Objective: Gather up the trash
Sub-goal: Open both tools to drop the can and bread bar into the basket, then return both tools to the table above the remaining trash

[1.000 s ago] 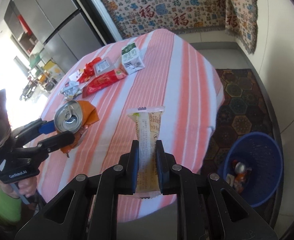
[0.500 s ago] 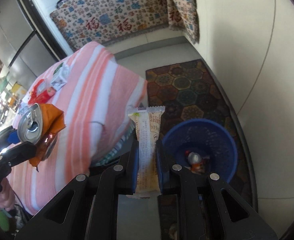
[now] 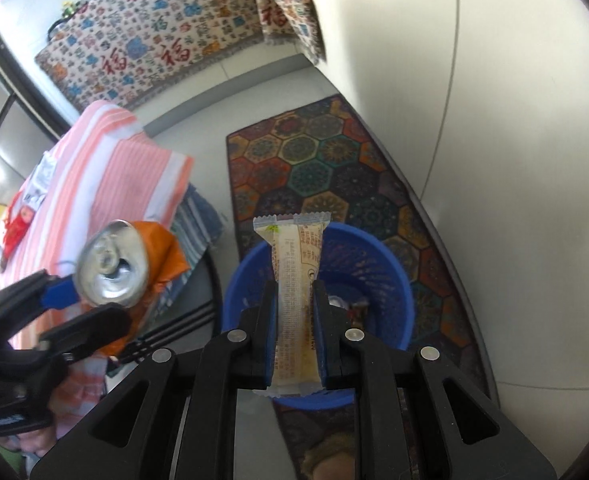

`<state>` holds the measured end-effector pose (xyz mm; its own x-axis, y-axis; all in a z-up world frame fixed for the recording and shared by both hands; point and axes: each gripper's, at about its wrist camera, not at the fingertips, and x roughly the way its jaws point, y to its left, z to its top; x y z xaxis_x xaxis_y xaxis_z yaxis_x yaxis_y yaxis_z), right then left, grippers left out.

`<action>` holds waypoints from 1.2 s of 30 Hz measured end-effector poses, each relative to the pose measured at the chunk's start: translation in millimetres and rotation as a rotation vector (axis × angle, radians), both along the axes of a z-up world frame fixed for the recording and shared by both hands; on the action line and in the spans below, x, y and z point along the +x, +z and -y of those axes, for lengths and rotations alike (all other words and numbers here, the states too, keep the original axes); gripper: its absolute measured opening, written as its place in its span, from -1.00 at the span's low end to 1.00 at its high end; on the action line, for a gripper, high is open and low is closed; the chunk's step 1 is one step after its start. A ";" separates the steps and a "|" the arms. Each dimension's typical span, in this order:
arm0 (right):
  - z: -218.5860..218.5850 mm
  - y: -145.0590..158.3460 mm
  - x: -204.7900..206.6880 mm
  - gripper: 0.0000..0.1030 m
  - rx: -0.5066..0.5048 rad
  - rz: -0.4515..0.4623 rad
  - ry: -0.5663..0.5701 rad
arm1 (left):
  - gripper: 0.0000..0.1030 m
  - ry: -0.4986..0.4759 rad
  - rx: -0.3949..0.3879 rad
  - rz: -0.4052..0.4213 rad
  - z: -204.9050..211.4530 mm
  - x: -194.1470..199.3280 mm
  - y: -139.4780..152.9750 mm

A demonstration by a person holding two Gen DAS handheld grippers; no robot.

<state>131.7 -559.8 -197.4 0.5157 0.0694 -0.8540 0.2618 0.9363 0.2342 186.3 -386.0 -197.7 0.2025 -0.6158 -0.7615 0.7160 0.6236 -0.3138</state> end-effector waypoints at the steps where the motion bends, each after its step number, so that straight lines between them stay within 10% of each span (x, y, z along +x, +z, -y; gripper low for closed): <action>1: 3.3 -0.9 0.2 -0.71 -0.001 0.000 -0.004 | -0.09 -0.003 0.002 -0.006 3.2 1.4 -4.5; 11: 17.8 -6.8 -0.4 -0.61 0.016 0.012 -0.043 | -0.02 -0.019 0.011 -0.040 29.1 21.9 -38.9; 13: 18.1 -5.9 -1.7 -0.35 0.027 0.016 -0.056 | 0.24 -0.011 0.013 -0.068 32.0 27.0 -47.2; 21: 19.1 5.4 -3.7 -0.07 0.000 0.055 -0.078 | 0.27 0.021 0.017 -0.073 24.5 28.7 -44.3; 36: -80.2 38.4 8.4 0.46 -0.285 0.181 0.089 | 0.27 0.137 0.070 0.126 -133.5 -36.2 41.2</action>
<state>140.1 -479.6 -159.0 0.6629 -0.1067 -0.7411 0.1539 0.9881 -0.0046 150.1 -252.5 -156.5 0.3768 -0.5224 -0.7649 0.6541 0.7348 -0.1796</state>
